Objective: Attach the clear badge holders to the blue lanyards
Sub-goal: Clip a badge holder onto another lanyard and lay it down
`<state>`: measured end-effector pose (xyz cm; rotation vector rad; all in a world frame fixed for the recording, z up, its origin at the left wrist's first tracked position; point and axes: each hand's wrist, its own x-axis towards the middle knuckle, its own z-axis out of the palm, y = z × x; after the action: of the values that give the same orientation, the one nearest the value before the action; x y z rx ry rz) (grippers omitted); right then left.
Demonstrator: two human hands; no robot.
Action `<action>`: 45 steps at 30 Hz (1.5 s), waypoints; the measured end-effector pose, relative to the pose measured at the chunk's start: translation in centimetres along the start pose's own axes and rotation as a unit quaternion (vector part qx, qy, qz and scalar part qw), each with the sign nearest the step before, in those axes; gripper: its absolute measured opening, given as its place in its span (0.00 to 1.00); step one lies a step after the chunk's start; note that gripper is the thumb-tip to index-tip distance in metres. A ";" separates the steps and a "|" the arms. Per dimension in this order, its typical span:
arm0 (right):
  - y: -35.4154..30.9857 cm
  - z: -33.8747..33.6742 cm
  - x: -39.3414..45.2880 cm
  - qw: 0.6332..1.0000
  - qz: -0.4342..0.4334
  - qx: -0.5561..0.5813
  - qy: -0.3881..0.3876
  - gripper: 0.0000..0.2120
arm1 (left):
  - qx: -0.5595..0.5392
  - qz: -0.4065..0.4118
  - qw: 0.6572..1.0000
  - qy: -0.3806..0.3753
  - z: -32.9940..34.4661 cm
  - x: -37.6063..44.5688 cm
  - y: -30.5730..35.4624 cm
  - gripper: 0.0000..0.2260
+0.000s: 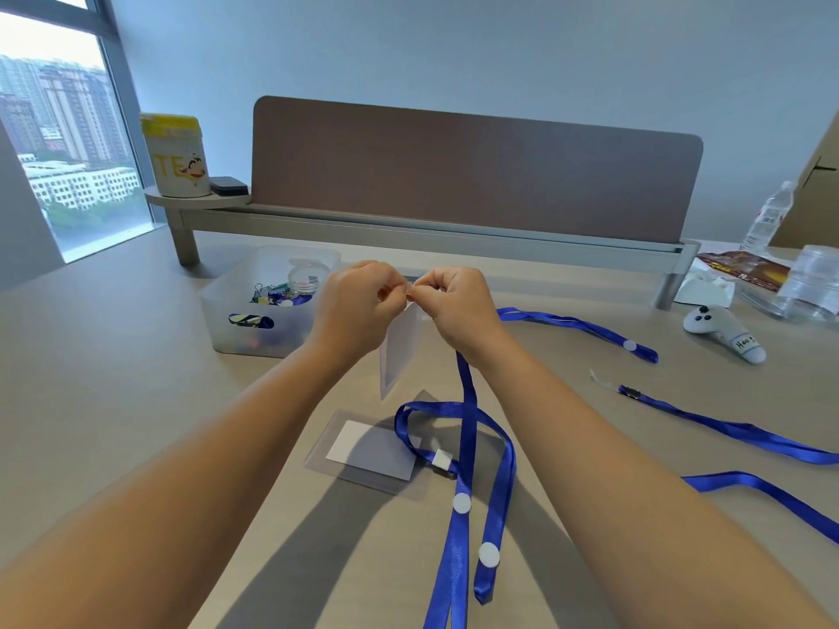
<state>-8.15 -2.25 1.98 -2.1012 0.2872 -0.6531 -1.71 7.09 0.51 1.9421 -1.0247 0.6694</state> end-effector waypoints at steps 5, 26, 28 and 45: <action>-0.1 0.0 0.2 1.000 -0.011 -0.013 0.007 0.11 | -0.056 -0.064 0.996 0.010 0.4 0.1 0.0 0.10; -0.6 -1.0 0.2 0.990 -0.081 -0.107 -0.048 0.10 | -0.006 -0.016 0.996 -0.082 -1.5 0.7 0.6 0.09; -0.7 -0.9 0.1 0.993 -0.075 -0.078 -0.040 0.10 | -0.072 -0.055 0.994 -0.067 -1.3 0.7 0.6 0.08; -0.7 -1.1 1.0 0.994 0.019 0.100 -0.037 0.09 | -0.340 -0.244 0.901 -0.116 -1.2 0.9 0.7 0.06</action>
<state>-7.89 -3.03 3.41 -1.9190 0.2114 -0.5551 -1.91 7.54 2.11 1.5579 -0.7194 -0.2004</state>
